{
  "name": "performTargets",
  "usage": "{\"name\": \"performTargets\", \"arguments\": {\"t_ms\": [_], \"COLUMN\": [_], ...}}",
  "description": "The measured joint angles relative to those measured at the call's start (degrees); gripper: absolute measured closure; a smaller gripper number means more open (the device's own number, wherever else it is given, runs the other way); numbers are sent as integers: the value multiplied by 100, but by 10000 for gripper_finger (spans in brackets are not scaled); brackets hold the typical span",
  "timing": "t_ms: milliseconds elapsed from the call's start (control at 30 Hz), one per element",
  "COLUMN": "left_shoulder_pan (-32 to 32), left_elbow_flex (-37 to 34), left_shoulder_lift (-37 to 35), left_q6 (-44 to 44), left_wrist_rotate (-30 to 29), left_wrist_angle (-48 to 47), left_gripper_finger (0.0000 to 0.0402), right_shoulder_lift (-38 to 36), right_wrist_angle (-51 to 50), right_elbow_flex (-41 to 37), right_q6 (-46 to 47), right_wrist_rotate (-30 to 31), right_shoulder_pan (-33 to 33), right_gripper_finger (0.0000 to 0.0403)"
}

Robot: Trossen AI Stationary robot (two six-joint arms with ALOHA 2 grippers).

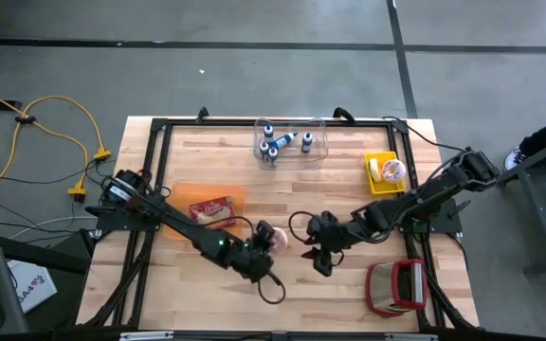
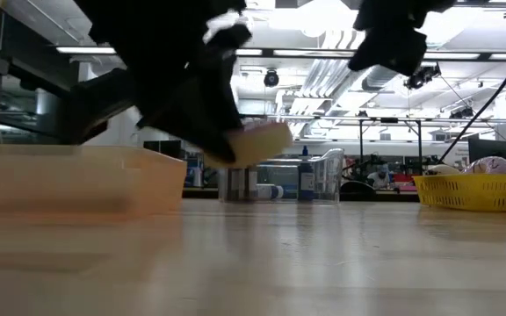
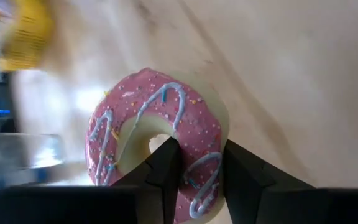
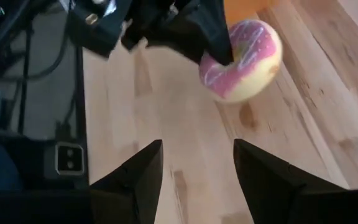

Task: Pick & Place Food Item
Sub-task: Put the pink donut into the yellow bin

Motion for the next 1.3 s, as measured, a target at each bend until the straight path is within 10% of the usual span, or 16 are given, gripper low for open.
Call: {"name": "performTargets", "arguments": {"t_ms": [367,1300], "left_shoulder_pan": [-325,-222], "left_elbow_flex": [7,7], "left_shoulder_lift": [-32,-32], "left_q6": [1224,2086], "left_wrist_rotate": [-1280,-1431], "left_wrist_angle": [1009,1937], "left_gripper_finger": [307,307], "right_shoulder_lift": [1,0], "right_wrist_angle": [221,473], "right_elbow_flex": [0,0], "right_q6": [373,177], "right_wrist_rotate": [242,217], "right_shoulder_pan": [-293,-512], "right_gripper_finger": [220,220]}}
